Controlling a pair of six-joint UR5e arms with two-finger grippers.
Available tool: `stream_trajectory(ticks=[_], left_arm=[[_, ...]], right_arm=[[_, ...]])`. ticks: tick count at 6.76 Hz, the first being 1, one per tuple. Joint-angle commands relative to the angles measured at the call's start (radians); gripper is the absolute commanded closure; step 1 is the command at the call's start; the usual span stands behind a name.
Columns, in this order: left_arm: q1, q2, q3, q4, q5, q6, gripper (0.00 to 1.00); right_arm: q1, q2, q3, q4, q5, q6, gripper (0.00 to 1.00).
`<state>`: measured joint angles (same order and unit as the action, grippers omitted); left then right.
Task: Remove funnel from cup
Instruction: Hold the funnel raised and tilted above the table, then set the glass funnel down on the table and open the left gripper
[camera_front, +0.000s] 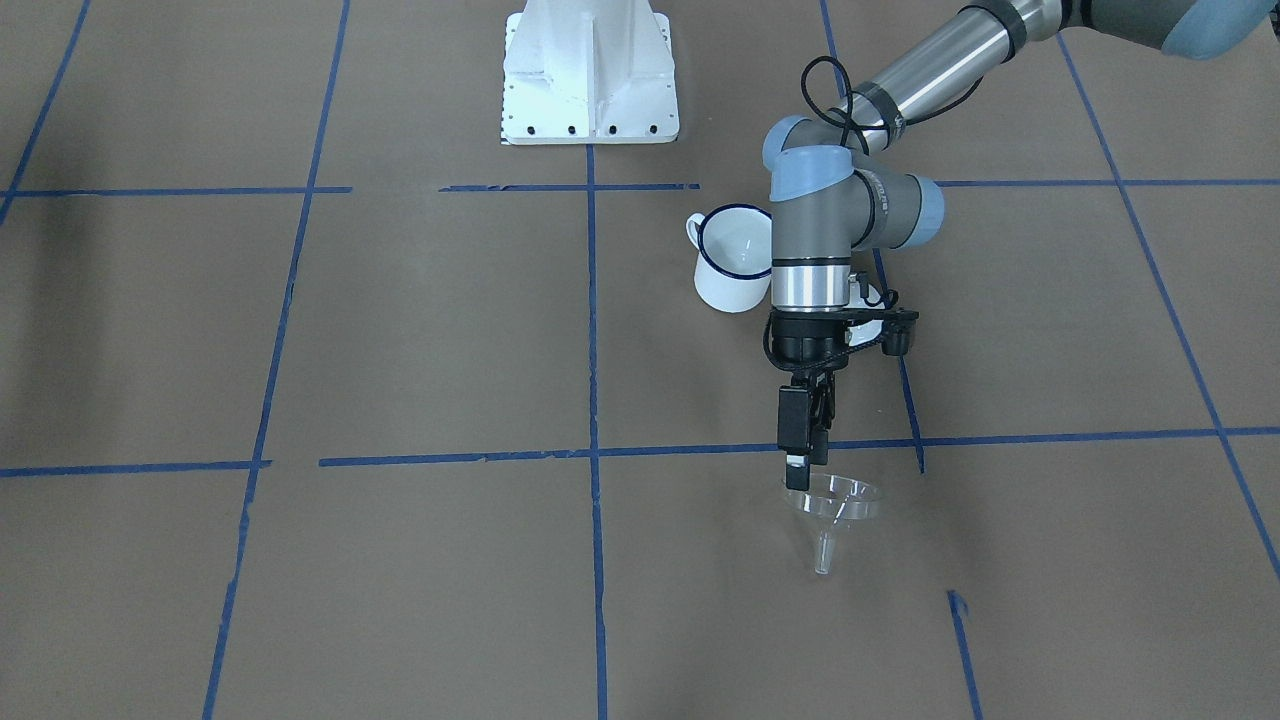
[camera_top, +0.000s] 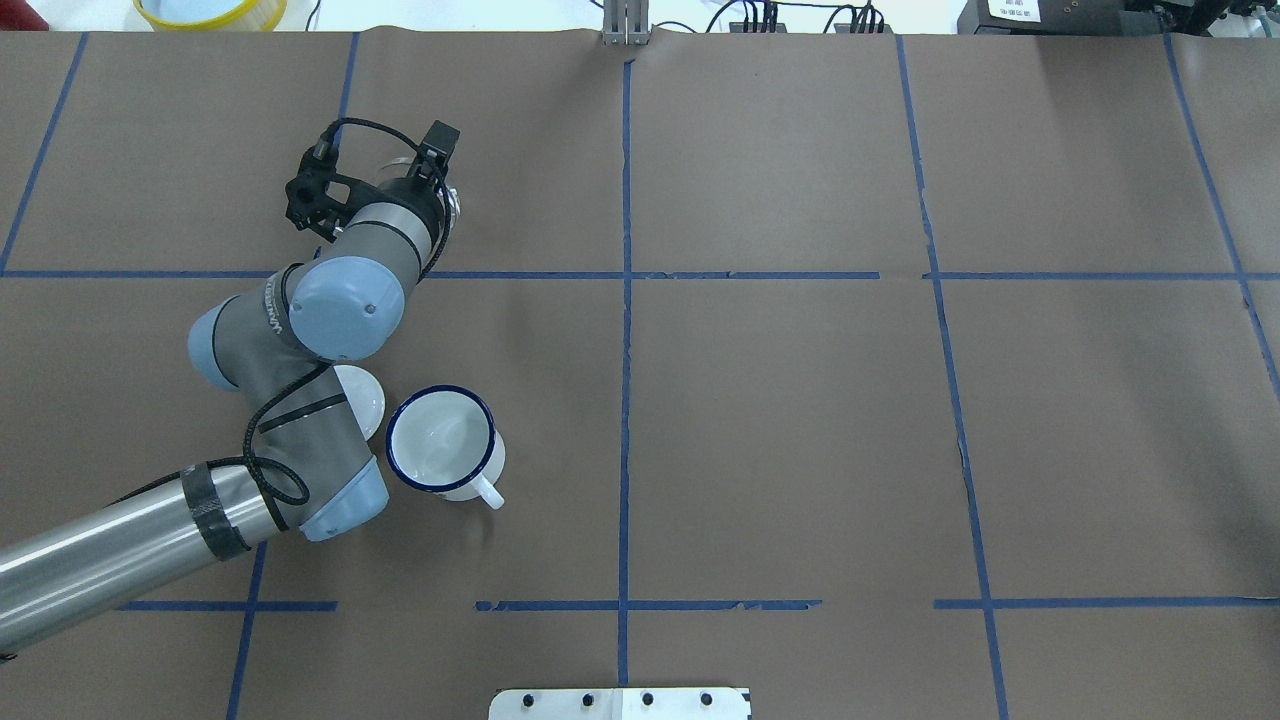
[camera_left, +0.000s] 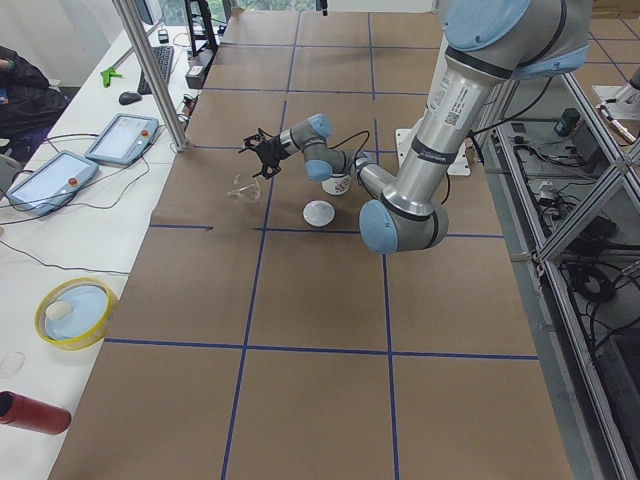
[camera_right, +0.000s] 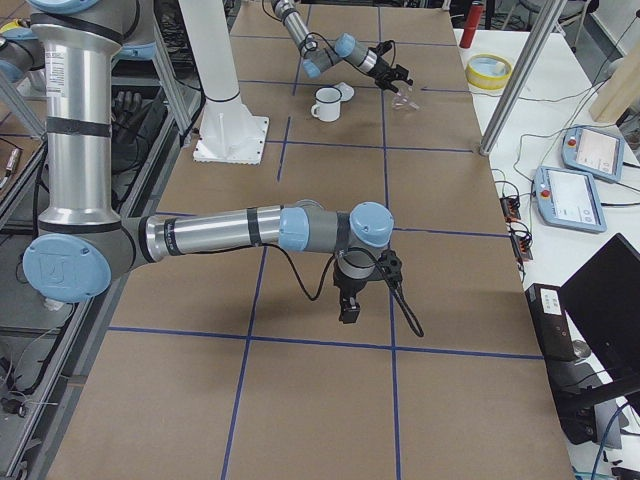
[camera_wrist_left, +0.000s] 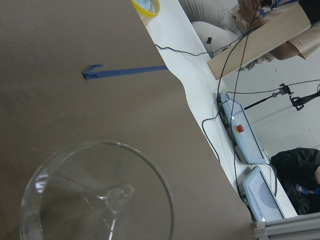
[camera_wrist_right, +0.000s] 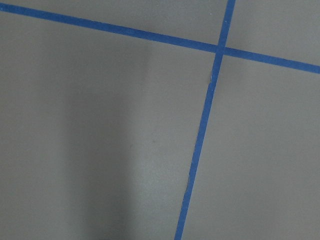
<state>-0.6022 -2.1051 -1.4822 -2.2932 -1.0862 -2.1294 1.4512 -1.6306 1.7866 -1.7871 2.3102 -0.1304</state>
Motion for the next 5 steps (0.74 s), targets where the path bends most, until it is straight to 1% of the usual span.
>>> stream_trajectory(ticks=[1,2,3,4,5], left_arm=[[-0.048,0.151,-0.219,0.003,-0.196,0.145,0.00],[-0.098,0.205,-0.298,0.030,-0.313,0.249,0.00],[-0.140,0.233,-0.358,0.114,-0.478,0.357,0.00],[-0.184,0.237,-0.377,0.217,-0.655,0.481,0.00],[-0.194,0.238,-0.403,0.303,-0.746,0.591,0.00]], right_arm=[[0.000,0.000,0.001,0.000,0.000,0.000,0.00],[0.000,0.000,-0.001,0.000,0.000,0.000,0.00],[0.000,0.002,0.000,0.000,0.000,0.000,0.00],[0.000,0.000,-0.001,0.000,0.000,0.000,0.00],[0.000,0.000,-0.001,0.000,0.000,0.000,0.00]])
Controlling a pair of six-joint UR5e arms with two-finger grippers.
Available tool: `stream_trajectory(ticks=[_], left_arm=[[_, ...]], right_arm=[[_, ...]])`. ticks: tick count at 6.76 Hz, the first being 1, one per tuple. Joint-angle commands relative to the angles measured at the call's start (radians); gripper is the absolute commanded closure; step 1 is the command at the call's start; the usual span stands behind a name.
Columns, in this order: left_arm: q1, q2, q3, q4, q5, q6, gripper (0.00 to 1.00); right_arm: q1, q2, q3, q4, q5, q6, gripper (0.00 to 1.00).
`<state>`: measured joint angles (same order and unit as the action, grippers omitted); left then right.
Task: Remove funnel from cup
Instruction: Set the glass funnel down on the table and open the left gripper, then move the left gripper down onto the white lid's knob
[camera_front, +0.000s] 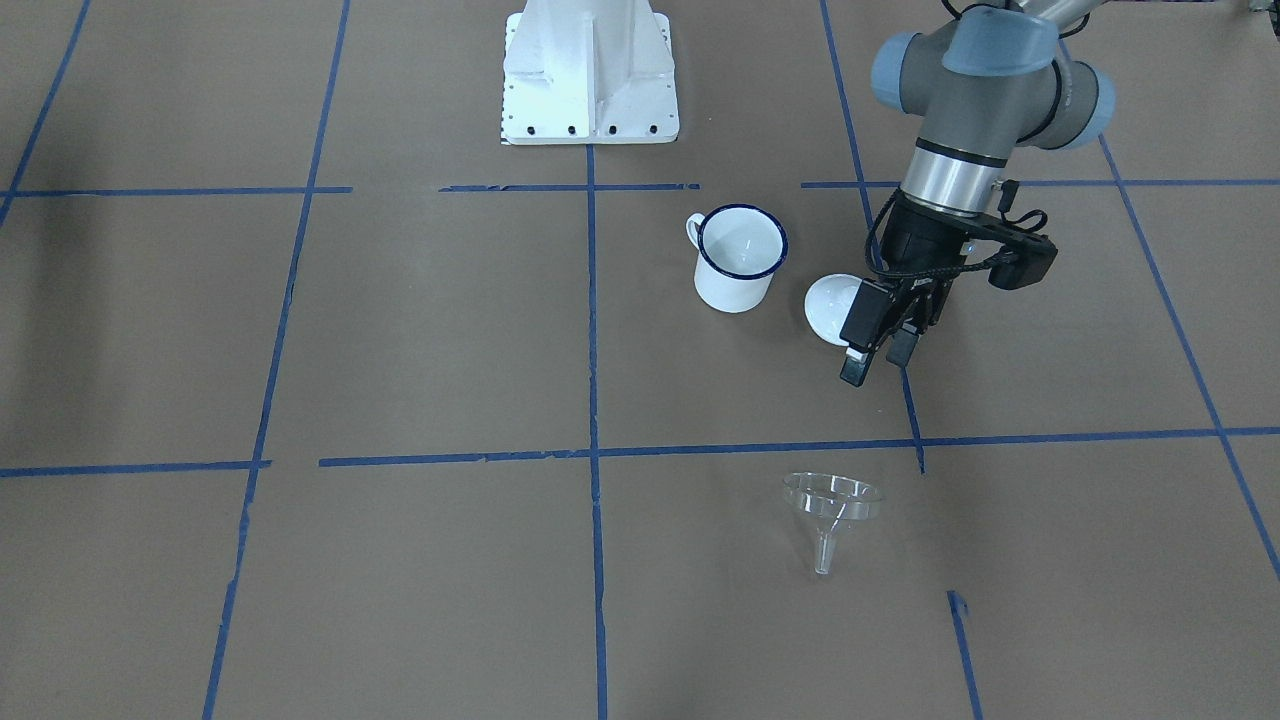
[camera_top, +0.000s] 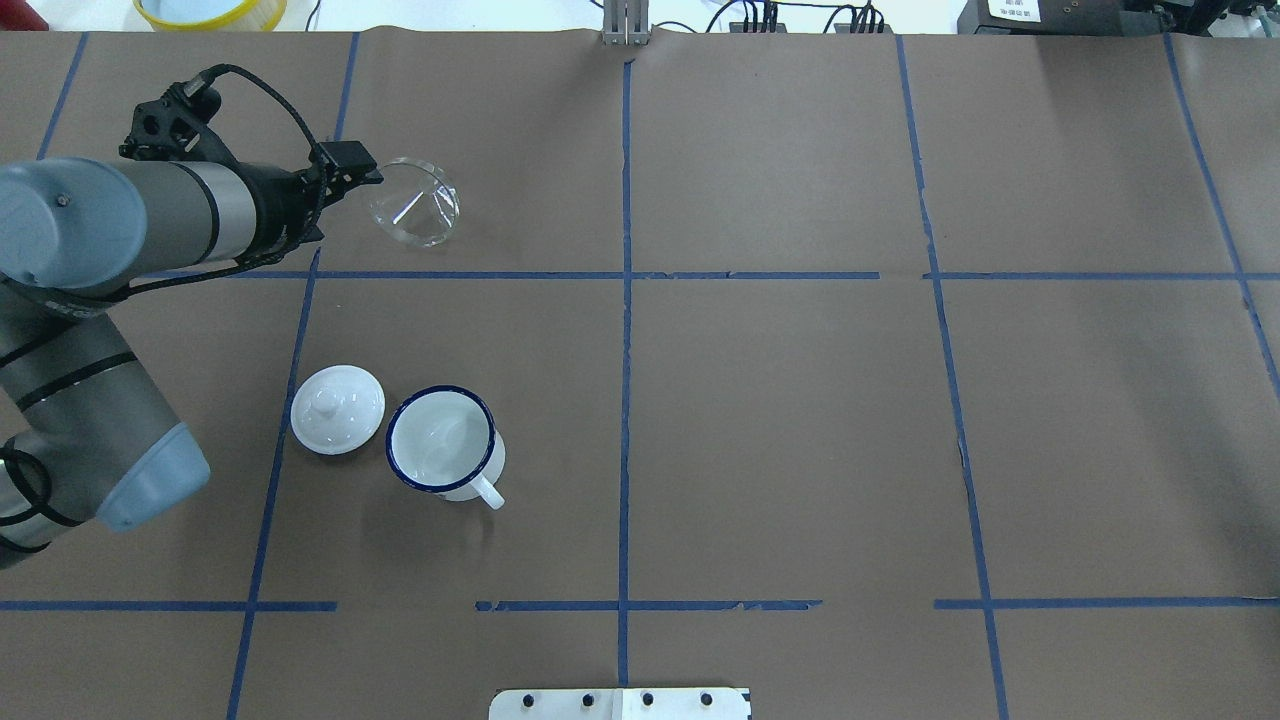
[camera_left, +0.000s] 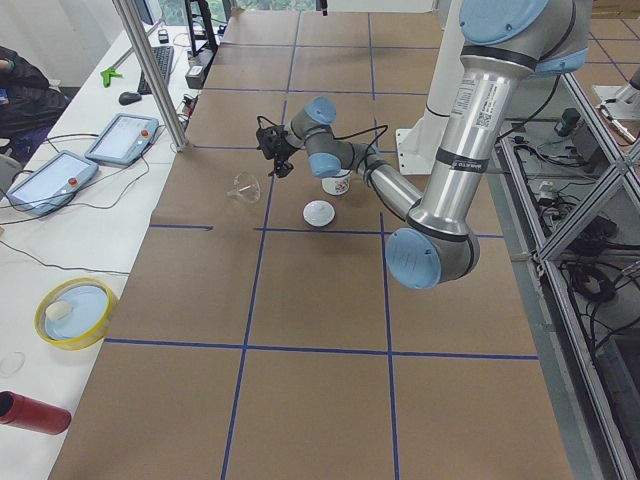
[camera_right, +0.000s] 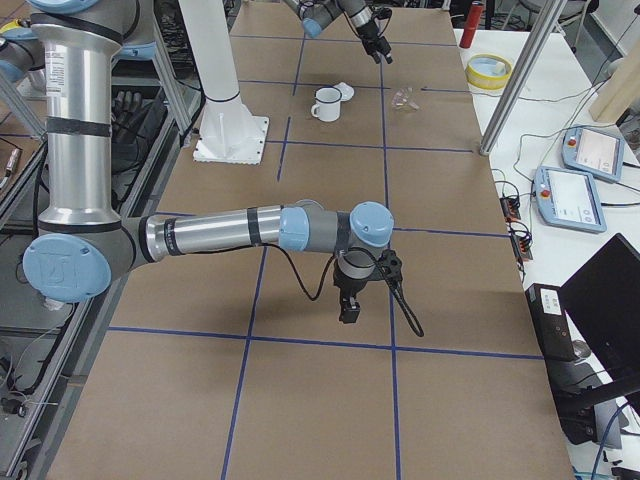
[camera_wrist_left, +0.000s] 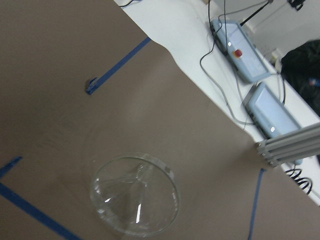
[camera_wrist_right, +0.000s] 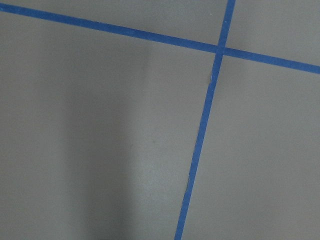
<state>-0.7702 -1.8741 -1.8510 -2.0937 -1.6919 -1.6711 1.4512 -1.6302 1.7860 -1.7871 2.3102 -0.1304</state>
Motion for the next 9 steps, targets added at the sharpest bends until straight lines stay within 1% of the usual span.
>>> stream_trajectory(ticks=[1,2,3,4,5,6,9], left_arm=[[-0.027,0.007,-0.036,0.160,-0.199,0.236,0.00],[-0.024,0.007,-0.025,0.220,-0.209,0.292,0.00],[-0.014,0.036,-0.030,0.228,-0.210,0.348,0.00],[0.020,0.044,-0.025,0.228,-0.213,0.352,0.00],[0.099,0.050,-0.014,0.228,-0.200,0.346,0.00],[0.133,0.050,-0.001,0.227,-0.199,0.344,0.00],[0.147,0.081,-0.010,0.227,-0.198,0.349,0.00]], right_arm=[[0.000,0.001,0.001,0.000,0.000,0.000,0.00],[0.000,0.000,0.000,0.000,0.000,0.000,0.00],[0.000,0.000,0.001,0.000,0.000,0.000,0.00],[0.000,0.001,0.001,0.000,0.000,0.000,0.00],[0.000,0.000,0.001,0.000,0.000,0.000,0.00],[0.000,0.000,0.001,0.000,0.000,0.000,0.00],[0.000,0.000,0.001,0.000,0.000,0.000,0.00]])
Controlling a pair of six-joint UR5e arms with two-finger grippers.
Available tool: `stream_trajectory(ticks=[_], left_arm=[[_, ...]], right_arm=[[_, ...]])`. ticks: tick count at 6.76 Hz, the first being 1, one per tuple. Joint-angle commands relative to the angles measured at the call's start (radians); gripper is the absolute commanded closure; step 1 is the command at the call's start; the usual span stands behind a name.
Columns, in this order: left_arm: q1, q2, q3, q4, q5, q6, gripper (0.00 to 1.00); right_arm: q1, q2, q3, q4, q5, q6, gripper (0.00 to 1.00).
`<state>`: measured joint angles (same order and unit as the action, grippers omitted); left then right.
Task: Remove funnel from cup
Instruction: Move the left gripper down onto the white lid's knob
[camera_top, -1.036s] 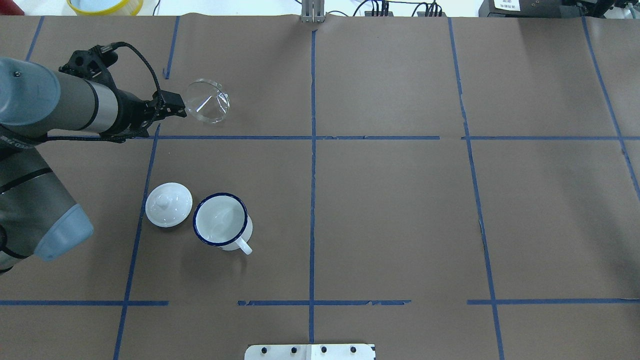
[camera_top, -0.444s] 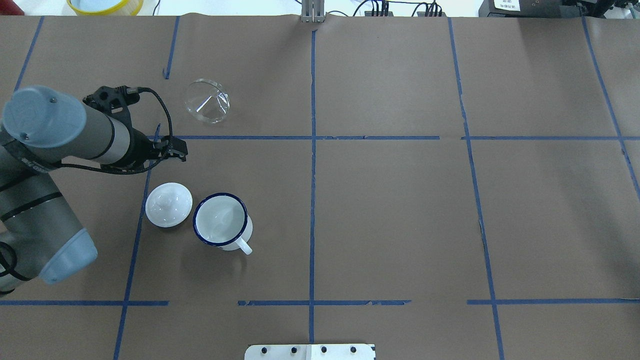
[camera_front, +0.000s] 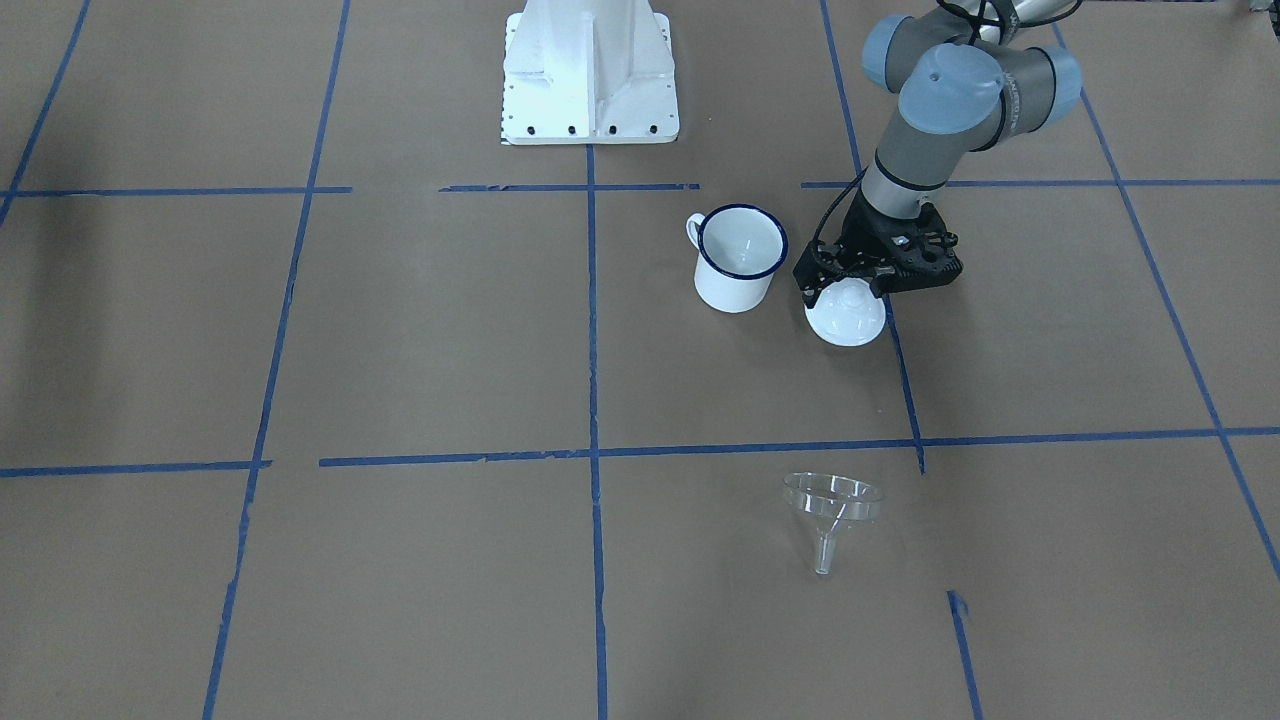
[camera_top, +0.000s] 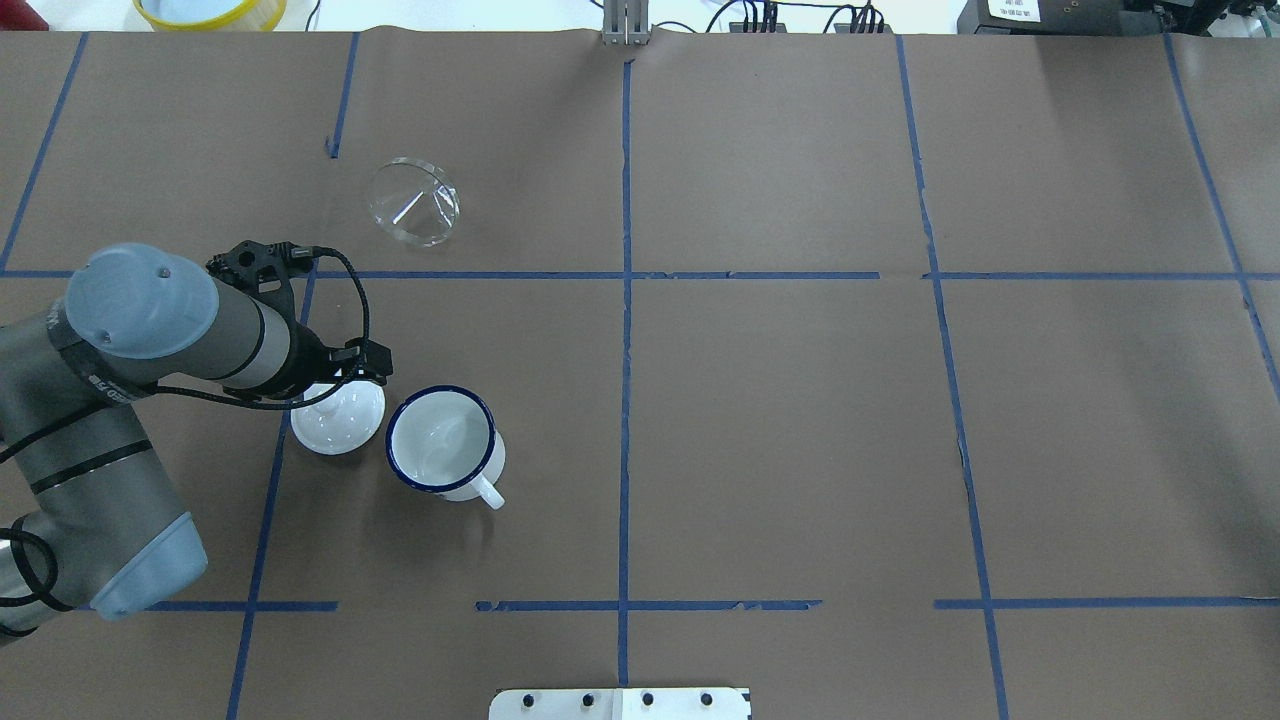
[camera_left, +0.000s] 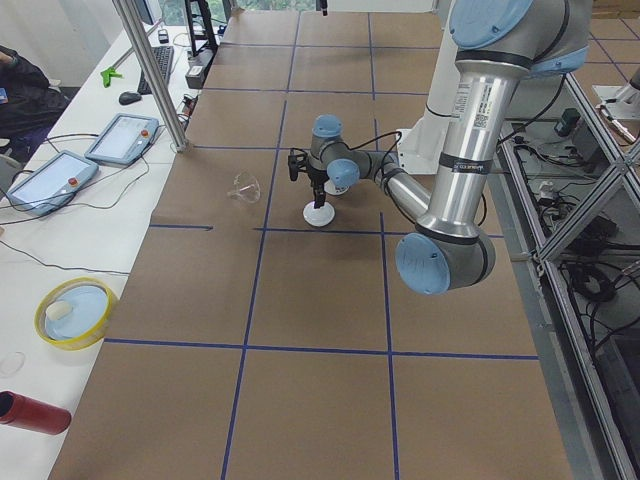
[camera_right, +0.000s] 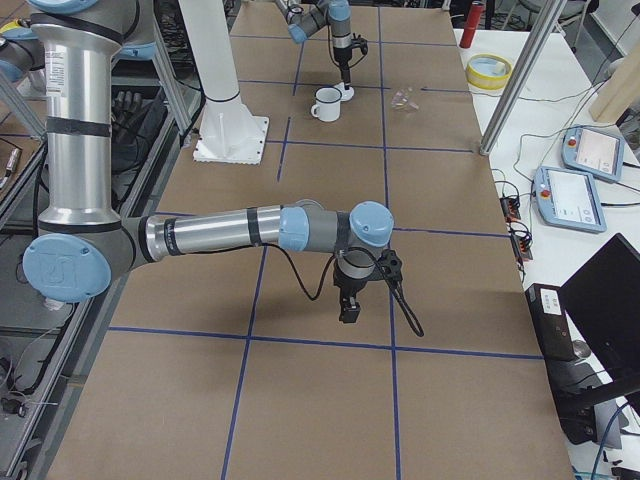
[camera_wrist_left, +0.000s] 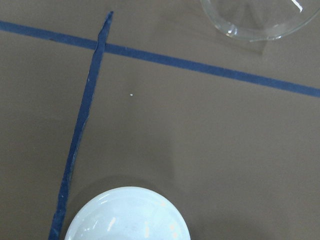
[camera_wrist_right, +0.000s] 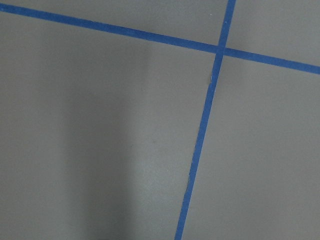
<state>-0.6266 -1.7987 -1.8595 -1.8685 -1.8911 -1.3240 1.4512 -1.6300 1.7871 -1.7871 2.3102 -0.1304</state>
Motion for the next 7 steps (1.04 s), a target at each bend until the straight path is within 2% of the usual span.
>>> stream_trajectory(ticks=[1,5,7], left_arm=[[0.004,0.006,0.006,0.003,0.012,0.002,0.00],[0.004,0.009,0.028,0.006,0.038,0.008,0.11],[0.002,0.009,0.022,0.006,0.037,0.008,0.32]], right_arm=[[0.000,-0.001,0.000,0.000,0.000,0.000,0.00],[0.000,-0.001,0.000,0.000,0.000,0.000,0.00],[0.000,-0.001,0.000,0.000,0.000,0.000,0.00]])
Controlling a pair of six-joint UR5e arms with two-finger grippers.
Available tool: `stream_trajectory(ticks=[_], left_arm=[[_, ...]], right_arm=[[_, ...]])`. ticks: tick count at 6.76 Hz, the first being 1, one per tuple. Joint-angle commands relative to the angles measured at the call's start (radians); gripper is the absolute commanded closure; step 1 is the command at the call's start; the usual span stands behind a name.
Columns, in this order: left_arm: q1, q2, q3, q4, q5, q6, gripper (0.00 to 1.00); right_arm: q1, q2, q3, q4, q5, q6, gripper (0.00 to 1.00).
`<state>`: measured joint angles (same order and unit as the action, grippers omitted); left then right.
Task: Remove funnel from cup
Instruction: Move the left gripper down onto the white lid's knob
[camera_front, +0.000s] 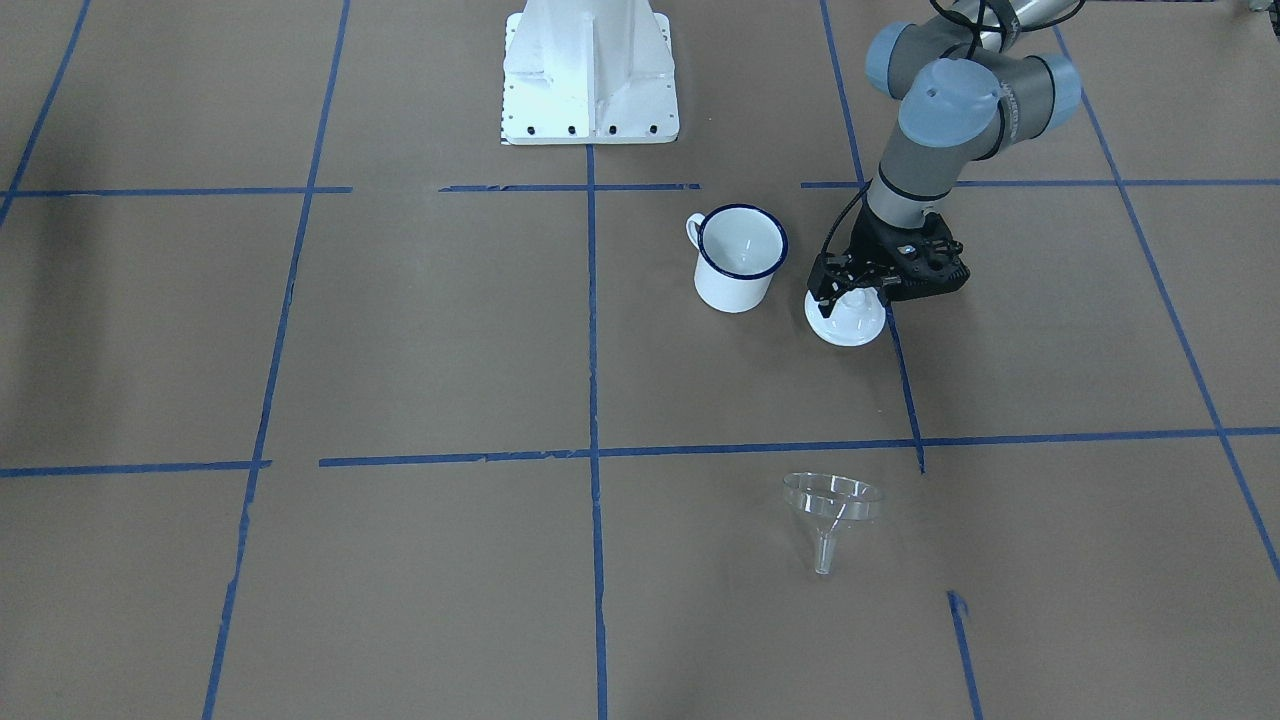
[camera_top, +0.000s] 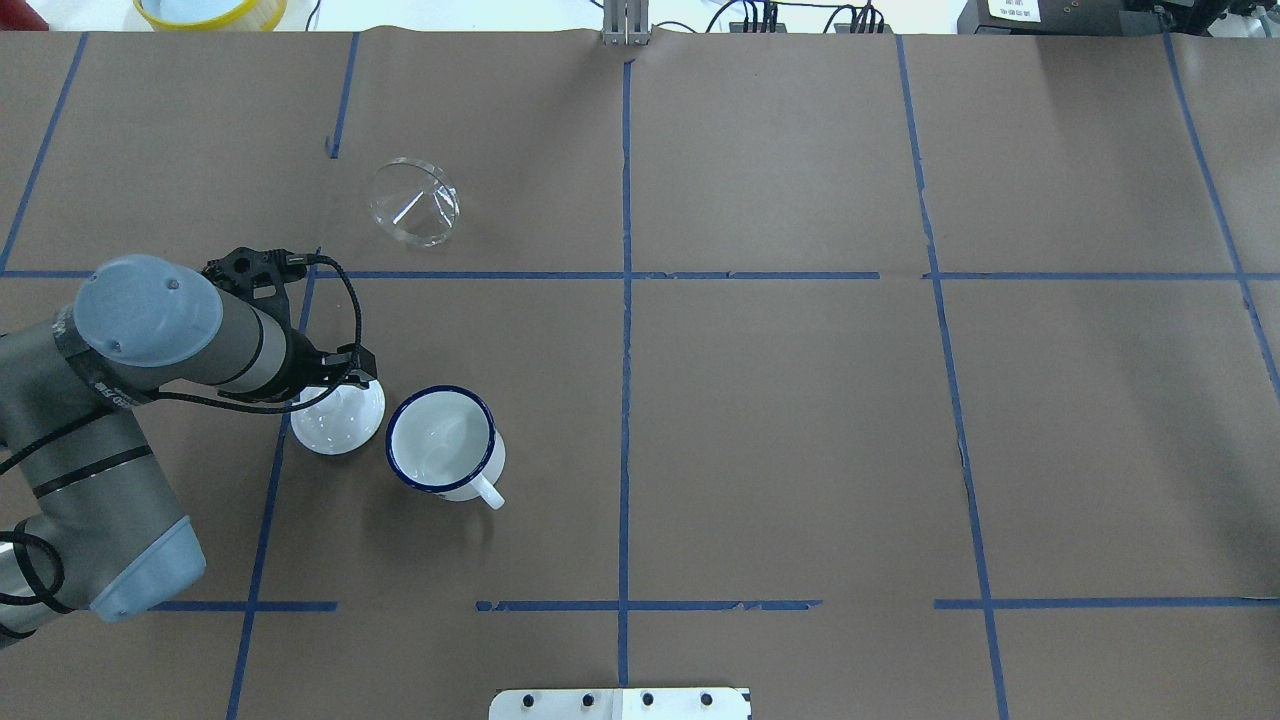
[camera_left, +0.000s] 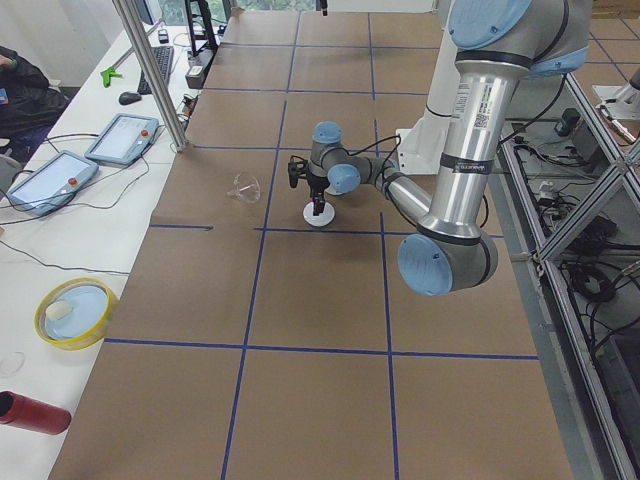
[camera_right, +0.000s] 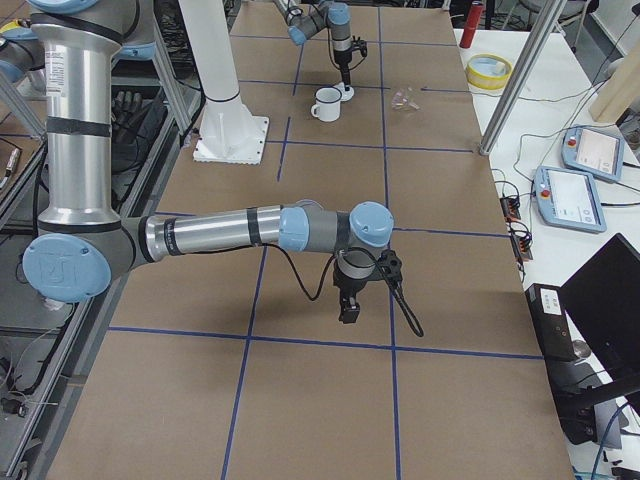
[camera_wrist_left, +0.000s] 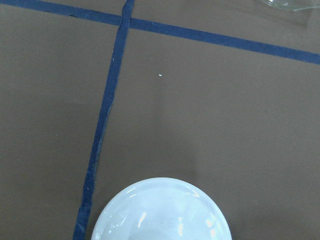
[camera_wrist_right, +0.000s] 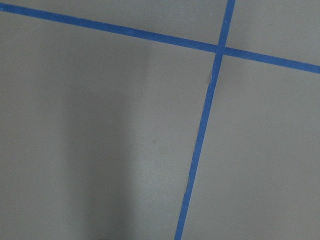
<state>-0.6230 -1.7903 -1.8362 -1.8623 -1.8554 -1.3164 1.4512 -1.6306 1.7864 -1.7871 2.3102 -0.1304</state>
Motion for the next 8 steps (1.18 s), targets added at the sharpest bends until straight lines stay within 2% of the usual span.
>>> stream_trajectory(ticks=[1,2,3,5,6,7,8], left_arm=[[-0.003,0.000,-0.008,0.002,0.001,0.000,0.42],[-0.004,0.002,-0.008,0.002,0.001,0.000,0.54],[-0.004,0.002,-0.006,0.002,0.002,0.000,0.59],[-0.004,0.000,-0.014,0.026,0.002,0.000,0.63],[-0.011,0.000,-0.029,0.041,0.002,0.000,0.76],[-0.015,0.002,-0.052,0.048,0.001,0.000,0.99],[-0.023,0.000,-0.098,0.119,0.001,0.015,1.00]], right_arm=[[0.000,0.000,0.001,-0.002,0.000,0.000,0.00],[0.000,0.000,-0.001,0.000,0.000,0.000,0.00],[0.000,0.002,0.001,-0.002,0.000,0.000,0.00],[0.000,0.000,0.001,0.000,0.000,0.000,0.00],[0.000,0.000,0.001,0.000,0.000,0.000,0.00],[0.000,0.000,-0.001,0.000,0.000,0.000,0.00],[0.000,0.000,0.001,0.000,0.000,0.000,0.00]])
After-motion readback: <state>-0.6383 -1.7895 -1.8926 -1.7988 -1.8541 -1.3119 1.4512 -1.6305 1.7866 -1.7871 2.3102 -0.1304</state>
